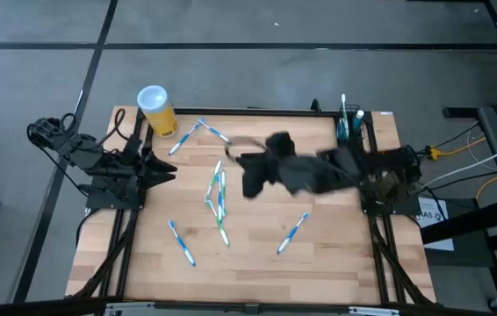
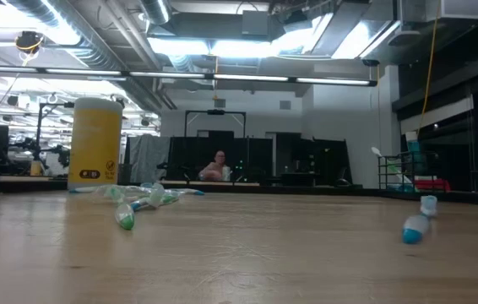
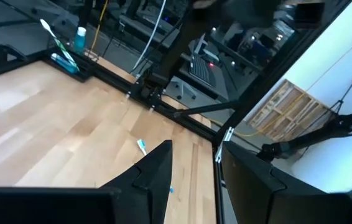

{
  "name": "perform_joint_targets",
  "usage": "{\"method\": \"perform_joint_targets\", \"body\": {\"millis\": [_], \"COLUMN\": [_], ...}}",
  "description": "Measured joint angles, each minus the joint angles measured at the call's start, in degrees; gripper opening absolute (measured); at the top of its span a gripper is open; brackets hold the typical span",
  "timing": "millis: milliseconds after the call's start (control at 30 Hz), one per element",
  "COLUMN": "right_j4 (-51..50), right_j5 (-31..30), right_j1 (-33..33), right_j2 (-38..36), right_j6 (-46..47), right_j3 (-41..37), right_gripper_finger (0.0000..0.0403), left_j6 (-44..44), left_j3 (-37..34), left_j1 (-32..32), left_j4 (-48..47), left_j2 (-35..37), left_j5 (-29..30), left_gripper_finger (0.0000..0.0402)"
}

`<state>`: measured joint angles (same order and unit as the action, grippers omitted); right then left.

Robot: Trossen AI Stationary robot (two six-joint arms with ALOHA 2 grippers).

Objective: Pick & Place toothbrushing station
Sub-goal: Put the blue toothbrush into the mesh organizer

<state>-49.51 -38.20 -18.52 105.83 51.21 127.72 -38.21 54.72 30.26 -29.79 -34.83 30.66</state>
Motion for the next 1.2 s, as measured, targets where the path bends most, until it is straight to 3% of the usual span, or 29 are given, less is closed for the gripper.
{"method": "perform_joint_targets", "body": {"millis": [267,433,600,767,933,1100,1200], "right_j4": [-13.16,-39.95,-38.92,-39.00,-36.81,-31.13,-28.59], "right_j5": [25.55,31.23,31.78,34.33,38.98,36.53,37.05], "right_j1": [11.62,18.61,20.59,16.73,8.05,-1.54,-2.49], "right_j2": [4.76,11.01,11.82,10.07,6.52,2.55,2.74], "right_j6": [-1.05,5.74,15.45,31.65,51.99,76.71,77.58], "right_j3": [0.12,-0.04,-9.29,-22.74,-31.90,-36.80,-37.95], "right_gripper_finger": [0.0090,0.0090,0.0090,0.0090,0.0090,0.0090,0.0090], "left_j6": [-0.47,-1.23,-2.20,-3.27,-3.21,-3.07,-3.03], "left_j3": [0.00,0.00,0.00,0.00,0.00,0.00,0.00], "left_j1": [0.02,0.02,0.02,0.00,0.00,0.00,0.00], "left_j4": [-2.36,-3.45,-3.50,-3.31,-3.29,-3.43,-3.43], "left_j2": [2.97,3.76,4.01,3.99,3.93,3.93,3.93], "left_j5": [1.43,2.35,2.86,3.34,2.95,1.34,0.80], "left_gripper_finger": [0.0133,0.0133,0.0133,0.0133,0.0133,0.0133,0.0133]}}
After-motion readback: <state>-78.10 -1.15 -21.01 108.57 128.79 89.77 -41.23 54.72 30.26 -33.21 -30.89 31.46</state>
